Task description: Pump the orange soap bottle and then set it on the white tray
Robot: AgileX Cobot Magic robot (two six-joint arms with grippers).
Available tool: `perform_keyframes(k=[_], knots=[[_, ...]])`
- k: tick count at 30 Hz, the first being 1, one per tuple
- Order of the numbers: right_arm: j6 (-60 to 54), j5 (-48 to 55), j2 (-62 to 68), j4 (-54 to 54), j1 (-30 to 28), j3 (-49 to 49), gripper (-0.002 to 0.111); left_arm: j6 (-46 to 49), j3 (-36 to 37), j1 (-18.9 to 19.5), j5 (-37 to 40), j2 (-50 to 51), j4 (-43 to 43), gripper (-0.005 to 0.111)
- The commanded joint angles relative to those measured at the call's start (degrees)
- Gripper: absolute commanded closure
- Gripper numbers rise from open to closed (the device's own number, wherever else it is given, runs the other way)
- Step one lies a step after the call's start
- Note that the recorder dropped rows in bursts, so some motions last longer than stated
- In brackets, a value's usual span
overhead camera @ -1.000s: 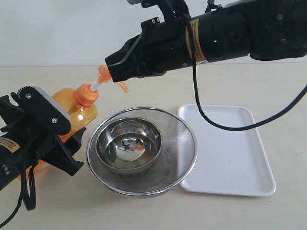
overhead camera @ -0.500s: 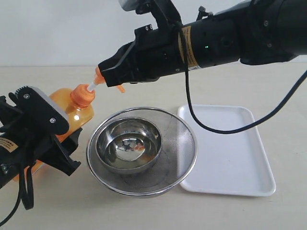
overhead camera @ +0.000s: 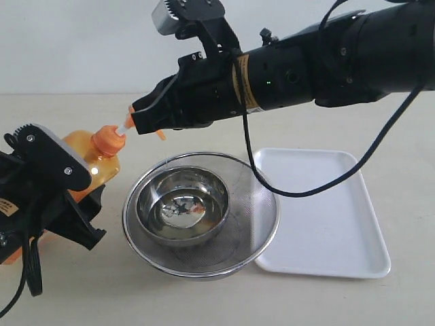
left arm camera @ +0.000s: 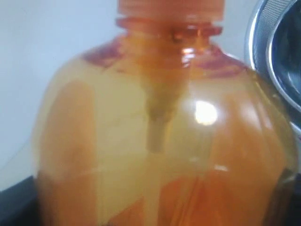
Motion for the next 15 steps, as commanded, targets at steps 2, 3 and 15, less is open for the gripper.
perform_keyframes(k=[2, 3, 15], knots=[[-1.44, -4.35, 2.47, -3.10, 2.31, 1.26, 0.108, -3.40, -1.18, -0.99, -2.50, -0.88, 6.64, 0.102], [-1.44, -4.35, 2.47, -3.10, 2.31, 1.26, 0.108, -3.40, -1.18, -0.99, -2.50, -0.88, 6.64, 0.102], [3.00, 3.98, -10.43, -6.87, 2.31, 1.40, 0.108, -3.24, -1.18, -0.99, -2.84, -0.88, 4.25, 0.102]])
